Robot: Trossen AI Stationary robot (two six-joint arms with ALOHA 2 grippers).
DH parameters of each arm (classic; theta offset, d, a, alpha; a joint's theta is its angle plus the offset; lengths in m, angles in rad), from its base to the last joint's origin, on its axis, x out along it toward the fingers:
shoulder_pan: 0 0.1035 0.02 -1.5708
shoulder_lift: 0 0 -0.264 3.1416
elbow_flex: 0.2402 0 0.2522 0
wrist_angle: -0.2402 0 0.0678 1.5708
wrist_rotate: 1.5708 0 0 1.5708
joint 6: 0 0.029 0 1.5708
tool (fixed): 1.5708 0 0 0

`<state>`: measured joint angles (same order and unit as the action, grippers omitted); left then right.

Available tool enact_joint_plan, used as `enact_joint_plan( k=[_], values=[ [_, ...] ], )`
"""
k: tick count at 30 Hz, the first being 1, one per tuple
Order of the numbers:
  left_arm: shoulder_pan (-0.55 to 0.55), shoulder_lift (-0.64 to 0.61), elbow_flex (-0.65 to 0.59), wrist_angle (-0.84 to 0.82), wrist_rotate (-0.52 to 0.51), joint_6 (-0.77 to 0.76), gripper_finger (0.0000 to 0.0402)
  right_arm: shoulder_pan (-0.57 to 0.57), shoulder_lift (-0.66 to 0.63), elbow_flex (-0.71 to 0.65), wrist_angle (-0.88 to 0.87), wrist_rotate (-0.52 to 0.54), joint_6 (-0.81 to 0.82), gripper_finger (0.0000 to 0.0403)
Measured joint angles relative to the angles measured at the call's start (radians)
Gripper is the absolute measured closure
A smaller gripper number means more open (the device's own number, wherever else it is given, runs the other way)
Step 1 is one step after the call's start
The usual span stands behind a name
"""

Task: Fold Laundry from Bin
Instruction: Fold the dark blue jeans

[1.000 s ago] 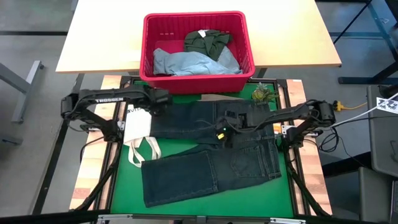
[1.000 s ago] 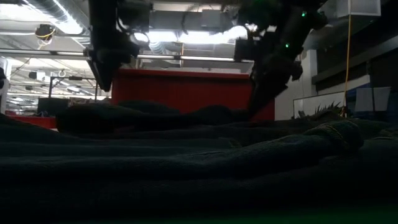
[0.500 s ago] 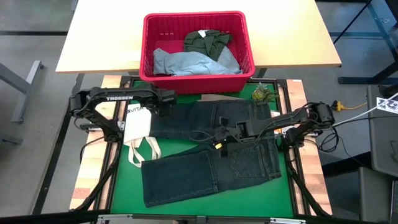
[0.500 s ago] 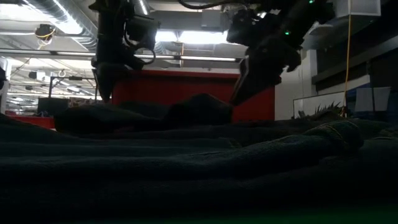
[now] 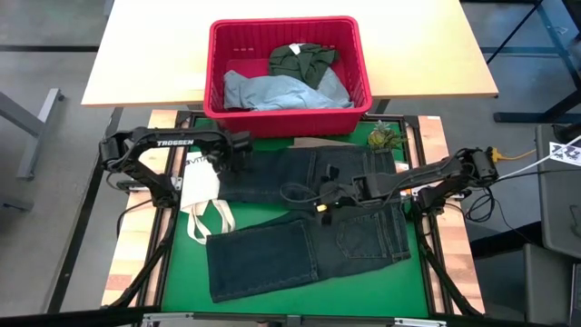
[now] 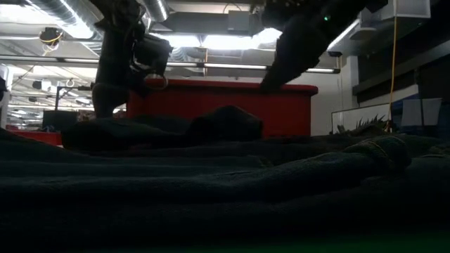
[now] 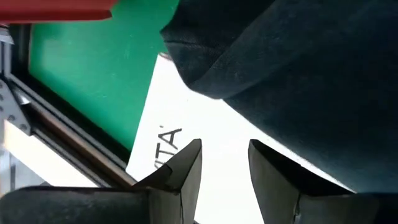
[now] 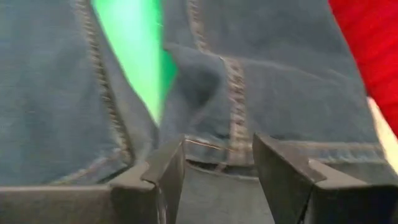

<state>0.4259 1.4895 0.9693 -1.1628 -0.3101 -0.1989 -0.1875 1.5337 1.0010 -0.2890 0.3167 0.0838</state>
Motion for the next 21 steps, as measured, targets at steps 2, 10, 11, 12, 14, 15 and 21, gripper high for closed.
enact_joint_plan(
  k=[2, 10, 11, 12, 14, 15, 21],
  values=[
    [0.000, 0.000, -0.017, 0.022, 0.001, 0.006, 0.0276, 0.012, 0.010, 0.001, 0.003, -0.037, -0.009, 0.0217],
    [0.000, 0.001, -0.027, 0.049, 0.007, 0.027, 0.0276, 0.025, 0.058, 0.000, 0.019, -0.007, -0.059, 0.0217],
    [0.000, 0.000, -0.027, 0.056, 0.014, 0.027, 0.0276, 0.024, 0.072, 0.000, 0.030, 0.001, -0.063, 0.0217],
    [-0.001, 0.000, -0.026, 0.064, 0.016, 0.027, 0.0276, 0.024, 0.084, -0.001, 0.047, 0.003, -0.065, 0.0217],
    [-0.002, 0.001, -0.027, 0.073, 0.023, 0.027, 0.0276, 0.024, 0.109, -0.001, 0.074, 0.006, -0.076, 0.0217],
    [-0.002, 0.001, -0.026, 0.076, 0.026, 0.027, 0.0276, 0.024, 0.123, -0.001, 0.083, 0.010, -0.095, 0.0217],
    [-0.007, 0.001, -0.027, 0.080, 0.041, 0.027, 0.0276, 0.024, 0.193, -0.001, 0.097, 0.148, -0.116, 0.0217]
  ],
)
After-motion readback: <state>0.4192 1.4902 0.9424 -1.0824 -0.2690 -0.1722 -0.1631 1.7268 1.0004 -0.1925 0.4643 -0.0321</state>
